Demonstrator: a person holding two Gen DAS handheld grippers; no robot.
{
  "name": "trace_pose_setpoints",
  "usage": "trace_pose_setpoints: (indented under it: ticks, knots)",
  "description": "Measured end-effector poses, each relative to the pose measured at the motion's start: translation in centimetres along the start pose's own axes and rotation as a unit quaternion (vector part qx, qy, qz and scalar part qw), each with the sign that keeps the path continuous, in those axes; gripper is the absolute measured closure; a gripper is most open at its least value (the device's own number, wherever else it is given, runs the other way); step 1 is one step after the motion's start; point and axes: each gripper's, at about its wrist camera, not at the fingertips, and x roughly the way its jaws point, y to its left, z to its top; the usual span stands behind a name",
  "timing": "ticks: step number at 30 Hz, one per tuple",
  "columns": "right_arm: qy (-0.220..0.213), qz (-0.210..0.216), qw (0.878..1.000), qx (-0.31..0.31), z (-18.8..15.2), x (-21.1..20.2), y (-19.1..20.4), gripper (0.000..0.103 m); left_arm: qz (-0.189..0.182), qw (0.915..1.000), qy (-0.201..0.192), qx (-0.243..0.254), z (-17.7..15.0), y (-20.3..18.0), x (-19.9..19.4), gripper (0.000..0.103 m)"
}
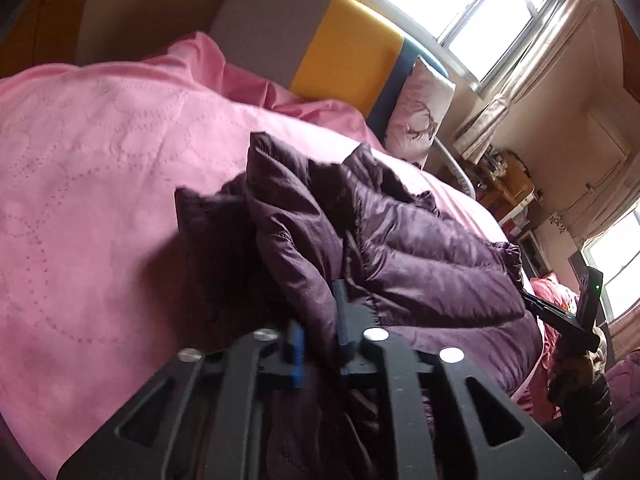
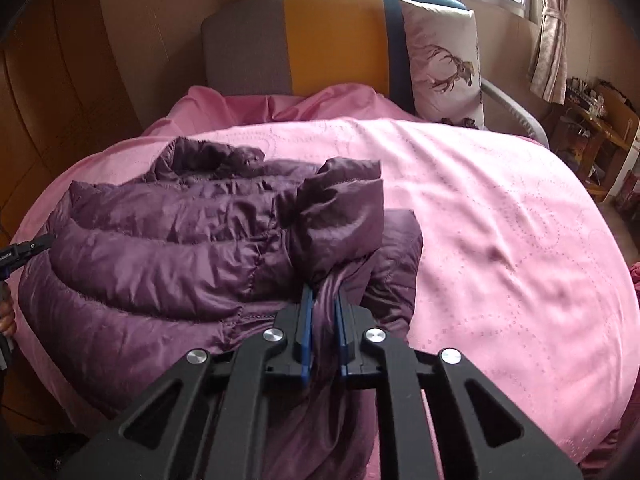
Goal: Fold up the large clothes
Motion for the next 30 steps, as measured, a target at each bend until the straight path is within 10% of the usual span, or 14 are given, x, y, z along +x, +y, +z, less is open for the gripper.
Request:
trace_pose_setpoints:
  ticks: [9,22,30]
  knots:
    - [-0.055,-0.015,0.998,0.042,5.7,-1.9,-0.7,0.097,0.02,0.9968,-0.071,0.033,4.0,-2.4,-2.5,0.098]
    - [0.052,-0.093,0.989,0.101,5.9,12.3,-3.1,0.096,0.119,0.992,0.035,0.025,5.2,0.9,7.6,0.098]
    - [0.035,-0.084,0.99,0.109,4.3,14.2,-4.2,0.099,0.14,0.9884,0.044,0.039,4.0,1.6,10.6,0.096]
